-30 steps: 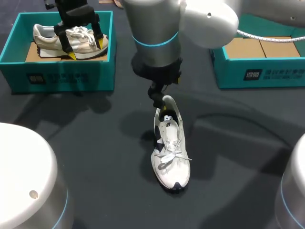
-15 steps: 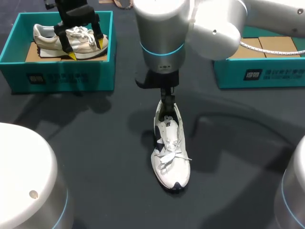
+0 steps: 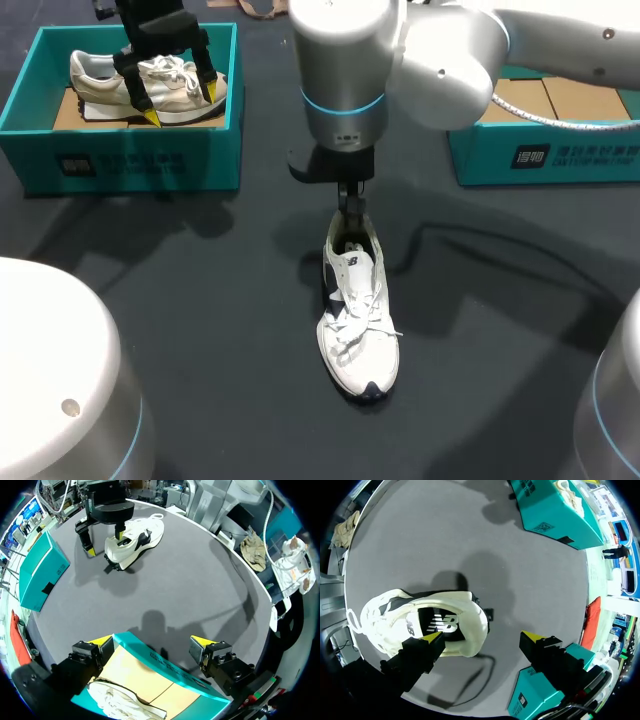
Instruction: Take the shoe out of the shoebox, open the shoe tongue, remove and reinsert the insole, then place the shoe into the shoebox
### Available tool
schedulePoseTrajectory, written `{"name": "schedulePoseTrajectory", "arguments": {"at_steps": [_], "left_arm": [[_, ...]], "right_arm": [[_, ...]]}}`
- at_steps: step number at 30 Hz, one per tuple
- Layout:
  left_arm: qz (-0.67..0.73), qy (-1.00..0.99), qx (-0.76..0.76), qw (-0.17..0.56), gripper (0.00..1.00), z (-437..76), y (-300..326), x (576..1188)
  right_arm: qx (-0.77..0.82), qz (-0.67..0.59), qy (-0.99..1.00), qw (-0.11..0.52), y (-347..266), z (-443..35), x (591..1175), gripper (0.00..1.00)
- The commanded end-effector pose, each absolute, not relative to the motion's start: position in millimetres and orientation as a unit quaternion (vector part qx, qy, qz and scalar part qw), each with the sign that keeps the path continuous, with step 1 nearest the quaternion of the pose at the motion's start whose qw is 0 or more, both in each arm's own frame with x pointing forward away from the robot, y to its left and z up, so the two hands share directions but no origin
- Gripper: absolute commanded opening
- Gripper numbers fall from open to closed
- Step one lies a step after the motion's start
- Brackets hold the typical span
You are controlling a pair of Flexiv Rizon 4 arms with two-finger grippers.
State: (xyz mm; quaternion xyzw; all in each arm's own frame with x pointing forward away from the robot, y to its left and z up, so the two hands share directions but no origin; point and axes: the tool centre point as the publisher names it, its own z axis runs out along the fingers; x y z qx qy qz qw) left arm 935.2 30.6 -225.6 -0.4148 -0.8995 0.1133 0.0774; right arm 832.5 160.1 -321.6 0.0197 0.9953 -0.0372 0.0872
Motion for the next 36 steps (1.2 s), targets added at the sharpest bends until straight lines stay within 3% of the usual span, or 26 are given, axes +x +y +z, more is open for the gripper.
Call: {"name": "schedulePoseTrajectory", "arguments": {"at_steps": [1,6,11,14,16,19,20,23,24,25,36], "left_arm": [[0.113,-0.899,-0.415,0.078,1.0,-225,31,935],[0.113,-0.899,-0.415,0.078,1.0,-225,31,935],[0.113,-0.899,-0.415,0.078,1.0,-225,31,935],[0.113,-0.899,-0.415,0.078,1.0,-225,31,935],[0.113,-0.899,-0.415,0.078,1.0,-225,31,935],[0.113,-0.899,-0.415,0.078,1.0,-225,31,935],[0.113,-0.899,-0.415,0.078,1.0,-225,31,935],[0.113,-0.899,-0.415,0.078,1.0,-225,31,935],[0.113,-0.899,-0.415,0.078,1.0,-225,31,935],[0.113,-0.899,-0.415,0.078,1.0,-225,31,935],[0.113,-0.899,-0.415,0.078,1.0,-225,31,935]], "right_arm": [[0.019,-0.031,0.996,0.078,160,-337,841,1.0],[0.025,-0.028,0.997,0.065,162,-349,845,1.0],[0.032,-0.025,0.998,0.053,163,-361,847,0.8],[0.036,-0.021,0.998,0.049,163,-367,847,0.77],[0.038,-0.018,0.998,0.045,163,-370,846,0.68],[0.042,-0.017,0.998,0.041,163,-374,844,0.67],[0.044,-0.015,0.998,0.04,163,-375,844,0.62],[0.049,-0.013,0.998,0.039,162,-376,840,0.35],[0.051,-0.012,0.998,0.039,162,-376,839,0.21],[0.052,-0.013,0.998,0.039,161,-376,838,0.0],[0.056,-0.027,0.996,0.059,138,-326,833,0.0]]}}
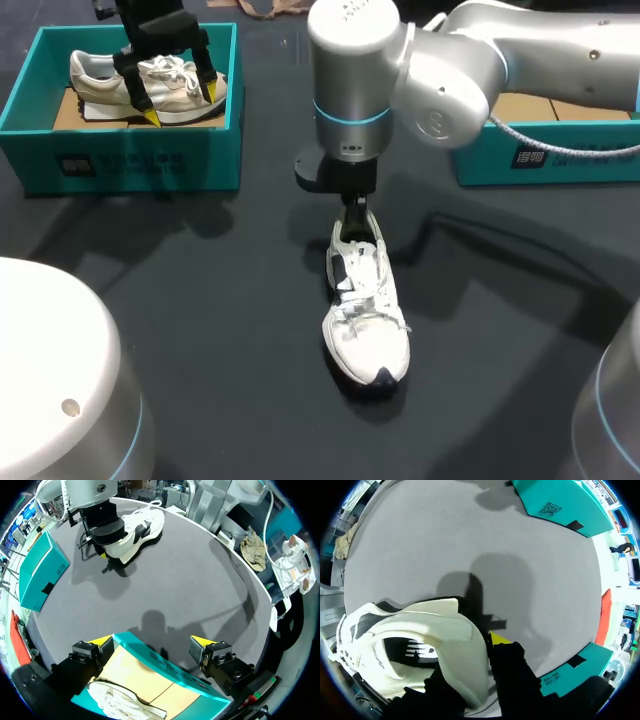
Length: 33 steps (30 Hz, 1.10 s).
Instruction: Take the shoe out of the shoebox, open the shoe tongue, remove and reinsert the insole, then place the shoe into the shoebox
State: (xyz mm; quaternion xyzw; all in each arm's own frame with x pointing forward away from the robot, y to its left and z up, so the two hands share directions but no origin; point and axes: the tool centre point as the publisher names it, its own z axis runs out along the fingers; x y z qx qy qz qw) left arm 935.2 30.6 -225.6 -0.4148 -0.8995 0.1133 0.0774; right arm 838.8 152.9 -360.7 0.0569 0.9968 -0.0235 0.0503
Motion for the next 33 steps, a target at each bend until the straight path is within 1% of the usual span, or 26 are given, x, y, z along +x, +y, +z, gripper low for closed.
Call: {"name": "schedulePoseTrajectory", "arguments": {"at_steps": [1,8,11,25,33], "left_arm": [[0.113,-0.899,-0.415,0.078,1.0,-225,31,935],[0.113,-0.899,-0.415,0.078,1.0,-225,31,935],[0.113,-0.899,-0.415,0.078,1.0,-225,31,935],[0.113,-0.899,-0.415,0.078,1.0,-225,31,935],[0.113,-0.899,-0.415,0.078,1.0,-225,31,935]], "right_arm": [[0.055,-0.03,0.996,0.062,135,-320,834,0.0],[0.055,-0.063,0.993,0.085,104,-259,842,0.0],[0.049,-0.05,0.993,0.091,81,-224,851,0.0],[0.049,-0.05,0.993,0.091,81,-224,851,0.0],[0.055,-0.093,0.986,0.129,9,-165,875,0.0]]}}
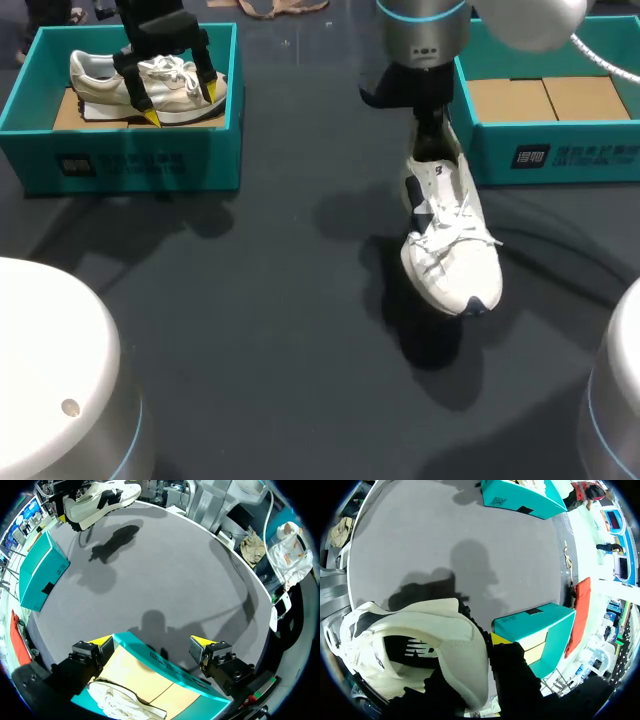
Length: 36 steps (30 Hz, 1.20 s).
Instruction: Take the shoe out of the shoebox, open the shoe tongue, remove and reinsert the insole, then place the shoe into the shoebox
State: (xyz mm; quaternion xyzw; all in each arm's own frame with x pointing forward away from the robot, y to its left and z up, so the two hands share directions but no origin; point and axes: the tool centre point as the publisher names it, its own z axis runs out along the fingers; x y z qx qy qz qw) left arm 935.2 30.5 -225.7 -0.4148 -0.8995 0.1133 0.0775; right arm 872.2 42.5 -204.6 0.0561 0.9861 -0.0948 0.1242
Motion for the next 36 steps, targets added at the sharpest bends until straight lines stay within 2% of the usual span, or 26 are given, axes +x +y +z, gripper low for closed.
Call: {"name": "schedulePoseTrajectory", "arguments": {"at_steps": [1,6,20,29,36], "left_arm": [[0.113,-0.899,-0.415,0.078,1.0,-225,31,935],[0.113,-0.899,-0.415,0.078,1.0,-225,31,935],[0.113,-0.899,-0.415,0.078,1.0,-225,31,935],[0.113,-0.899,-0.415,0.078,1.0,-225,31,935],[0.113,-0.899,-0.415,0.078,1.0,-225,31,935]], "right_arm": [[0.056,-0.098,0.985,0.129,0,-159,881,0.0],[0.052,-0.086,0.985,0.14,-39,-126,920,0.0],[0.052,-0.086,0.985,0.14,-39,-126,920,0.0],[0.055,-0.135,0.975,0.165,-96,-80,1025,0.0],[0.052,-0.144,0.974,0.167,-147,-72,1111,0.0]]}}
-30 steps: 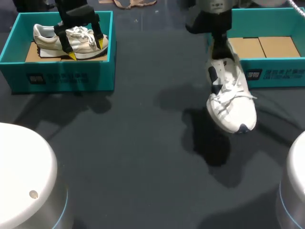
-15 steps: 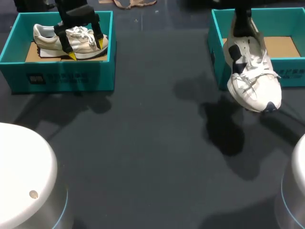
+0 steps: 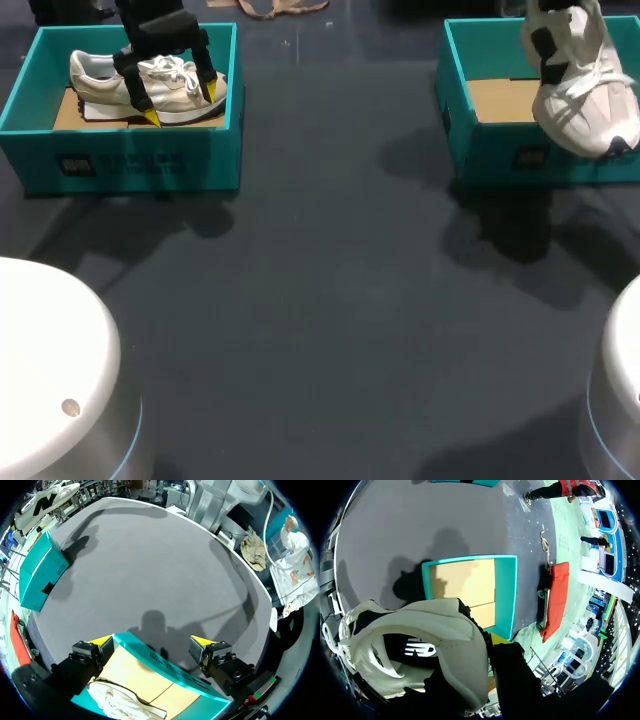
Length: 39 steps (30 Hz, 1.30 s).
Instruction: Take the shoe out of the shoebox, open the shoe tongue, remove and reinsert the insole, then place the shoe into the shoebox
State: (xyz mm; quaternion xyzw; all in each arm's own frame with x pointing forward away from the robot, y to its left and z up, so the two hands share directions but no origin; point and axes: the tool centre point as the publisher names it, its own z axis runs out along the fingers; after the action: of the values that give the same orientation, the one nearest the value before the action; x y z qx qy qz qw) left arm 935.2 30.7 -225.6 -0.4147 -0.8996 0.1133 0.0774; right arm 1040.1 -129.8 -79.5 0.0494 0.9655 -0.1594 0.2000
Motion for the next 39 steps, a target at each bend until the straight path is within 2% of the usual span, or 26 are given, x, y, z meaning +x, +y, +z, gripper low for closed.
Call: {"name": "schedulePoseTrajectory", "arguments": {"at_steps": [1,13,21,25,31,34,35,39], "left_arm": [[0.113,-0.899,-0.415,0.078,1.0,-225,31,935],[0.113,-0.899,-0.415,0.078,1.0,-225,31,935],[0.113,-0.899,-0.415,0.078,1.0,-225,31,935],[0.113,-0.899,-0.415,0.078,1.0,-225,31,935],[0.113,-0.899,-0.415,0.078,1.0,-225,31,935],[0.113,-0.899,-0.415,0.078,1.0,-225,31,935],[0.113,-0.899,-0.415,0.078,1.0,-225,31,935],[0.113,-0.899,-0.415,0.078,1.0,-225,31,935]], "right_arm": [[0.052,-0.144,0.974,0.167,-147,-72,1111,0.0],[0.052,-0.144,0.974,0.167,-147,-72,1111,0.0],[0.049,-0.167,0.967,0.183,-220,-73,1154,0.0],[0.057,-0.145,0.969,0.193,-243,-79,1157,0.0],[0.173,-0.143,0.956,0.189,-274,-98,1148,0.0],[0.296,-0.166,0.926,0.164,-292,-108,1139,0.0],[0.361,-0.195,0.903,0.128,-298,-112,1134,0.0],[0.361,-0.195,0.903,0.128,-298,-112,1134,0.0]]}}
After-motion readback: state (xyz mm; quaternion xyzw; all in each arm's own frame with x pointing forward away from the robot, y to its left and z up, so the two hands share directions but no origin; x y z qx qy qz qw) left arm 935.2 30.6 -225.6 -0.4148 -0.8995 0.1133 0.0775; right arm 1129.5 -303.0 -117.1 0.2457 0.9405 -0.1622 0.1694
